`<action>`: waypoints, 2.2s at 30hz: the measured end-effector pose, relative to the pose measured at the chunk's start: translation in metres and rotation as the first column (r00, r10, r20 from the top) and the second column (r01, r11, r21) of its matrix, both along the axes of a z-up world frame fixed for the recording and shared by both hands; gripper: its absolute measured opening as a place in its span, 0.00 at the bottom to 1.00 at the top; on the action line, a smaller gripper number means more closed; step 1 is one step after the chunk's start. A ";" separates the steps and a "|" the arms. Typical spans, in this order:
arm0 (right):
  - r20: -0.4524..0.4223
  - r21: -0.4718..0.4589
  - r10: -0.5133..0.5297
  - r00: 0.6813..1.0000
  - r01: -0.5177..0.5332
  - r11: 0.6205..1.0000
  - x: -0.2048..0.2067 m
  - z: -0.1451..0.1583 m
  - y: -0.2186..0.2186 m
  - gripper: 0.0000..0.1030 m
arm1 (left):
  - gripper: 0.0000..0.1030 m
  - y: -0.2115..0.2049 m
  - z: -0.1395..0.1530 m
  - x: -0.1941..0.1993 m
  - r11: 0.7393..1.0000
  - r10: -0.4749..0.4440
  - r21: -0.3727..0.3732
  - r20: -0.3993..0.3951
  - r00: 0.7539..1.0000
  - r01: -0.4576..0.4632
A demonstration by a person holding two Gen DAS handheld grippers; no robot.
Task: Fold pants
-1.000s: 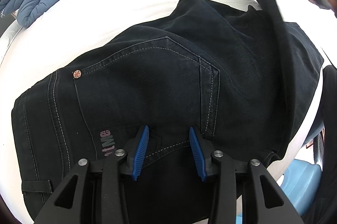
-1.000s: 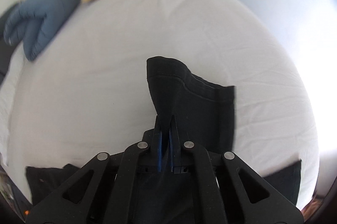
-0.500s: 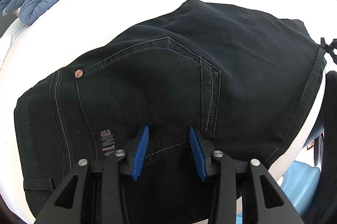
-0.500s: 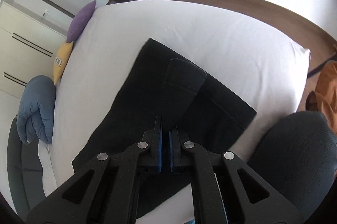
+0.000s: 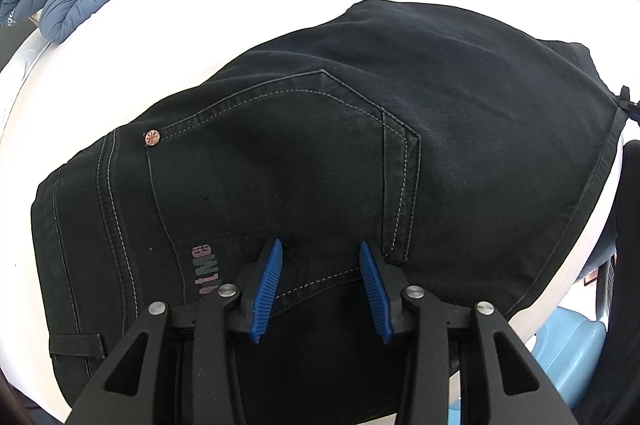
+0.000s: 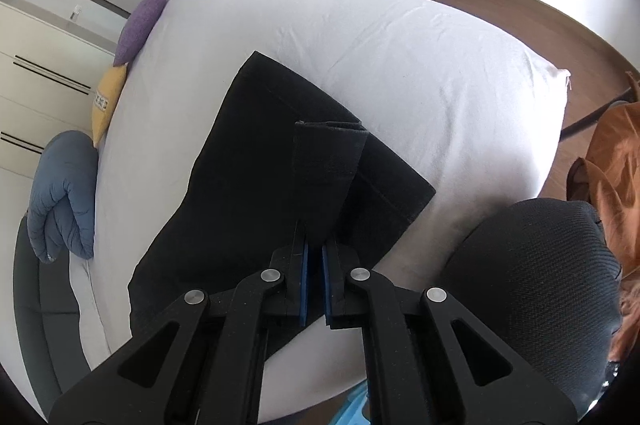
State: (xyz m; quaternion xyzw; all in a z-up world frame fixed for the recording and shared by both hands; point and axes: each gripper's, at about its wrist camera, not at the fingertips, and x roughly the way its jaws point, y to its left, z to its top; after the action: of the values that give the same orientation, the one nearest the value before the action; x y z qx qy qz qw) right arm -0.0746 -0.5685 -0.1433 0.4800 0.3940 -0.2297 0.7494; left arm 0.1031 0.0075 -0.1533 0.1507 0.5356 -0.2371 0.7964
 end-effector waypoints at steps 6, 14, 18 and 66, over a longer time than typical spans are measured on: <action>-0.051 -0.151 -0.142 0.989 0.133 0.980 -0.030 0.036 -0.039 0.13 | 0.43 0.000 0.003 -0.002 1.000 0.006 0.003 0.010 1.000 -0.006; -0.006 -0.282 0.034 0.999 -0.034 0.959 -0.002 0.085 -0.039 0.13 | 0.44 -0.003 0.004 -0.005 0.999 0.012 0.031 0.017 1.000 -0.013; -0.024 -0.290 0.226 0.974 -0.223 0.931 0.044 0.075 -0.029 0.13 | 0.45 -0.006 0.004 -0.006 0.999 0.022 0.042 0.020 1.000 -0.023; -0.107 -0.097 0.468 0.877 -0.478 0.873 0.032 0.002 0.027 0.03 | 0.76 -0.057 0.005 -0.018 0.995 0.071 -0.076 0.107 0.992 -0.063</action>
State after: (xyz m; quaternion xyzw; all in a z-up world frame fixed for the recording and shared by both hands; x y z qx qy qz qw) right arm -0.0425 -0.5413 -0.1411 0.3133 0.5144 -0.0820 0.7940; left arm 0.0852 -0.0498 -0.1487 0.1163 0.4870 -0.2207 0.8370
